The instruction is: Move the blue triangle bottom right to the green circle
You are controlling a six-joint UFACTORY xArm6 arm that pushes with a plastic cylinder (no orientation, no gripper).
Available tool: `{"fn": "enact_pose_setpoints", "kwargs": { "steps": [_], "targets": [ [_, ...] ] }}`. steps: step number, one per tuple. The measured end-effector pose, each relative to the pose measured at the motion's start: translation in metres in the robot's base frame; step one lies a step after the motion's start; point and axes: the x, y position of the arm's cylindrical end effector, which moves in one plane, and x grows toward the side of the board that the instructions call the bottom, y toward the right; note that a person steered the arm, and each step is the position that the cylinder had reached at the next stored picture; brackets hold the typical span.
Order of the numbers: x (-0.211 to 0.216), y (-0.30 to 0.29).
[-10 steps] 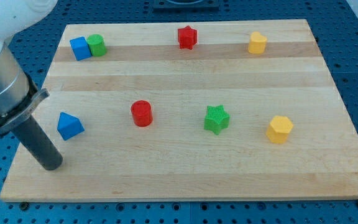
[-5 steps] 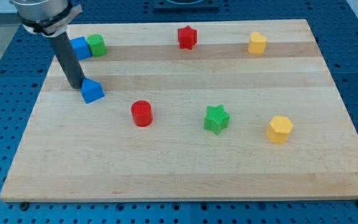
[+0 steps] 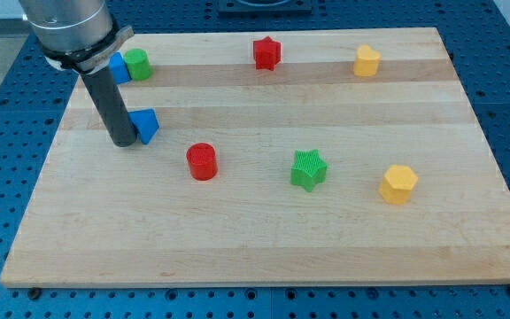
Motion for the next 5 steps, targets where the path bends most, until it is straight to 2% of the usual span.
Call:
{"fn": "enact_pose_setpoints", "kwargs": {
  "steps": [2,3,5],
  "targets": [
    [-0.052,0.002],
    [-0.055,0.002],
    [0.005,-0.023]
  ]
}}
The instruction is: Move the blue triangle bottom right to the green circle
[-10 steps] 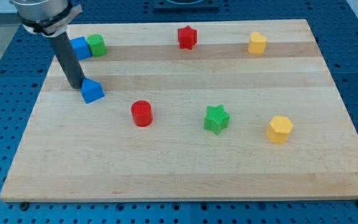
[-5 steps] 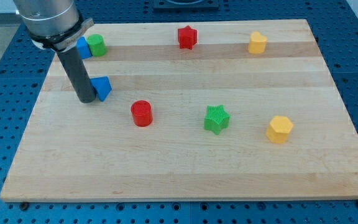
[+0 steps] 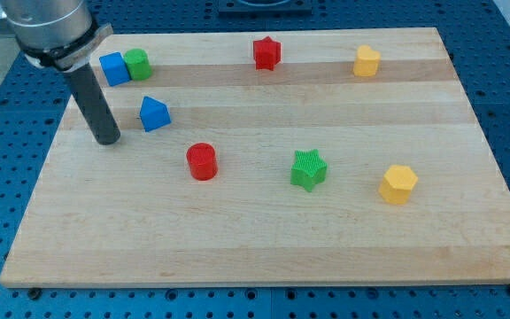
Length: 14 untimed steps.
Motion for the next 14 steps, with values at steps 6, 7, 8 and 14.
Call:
{"fn": "enact_pose_setpoints", "kwargs": {
  "steps": [6,7,8,14],
  "targets": [
    [-0.089,0.067],
    [-0.112,0.067],
    [-0.121,0.067],
    [-0.068,0.037]
  ]
}}
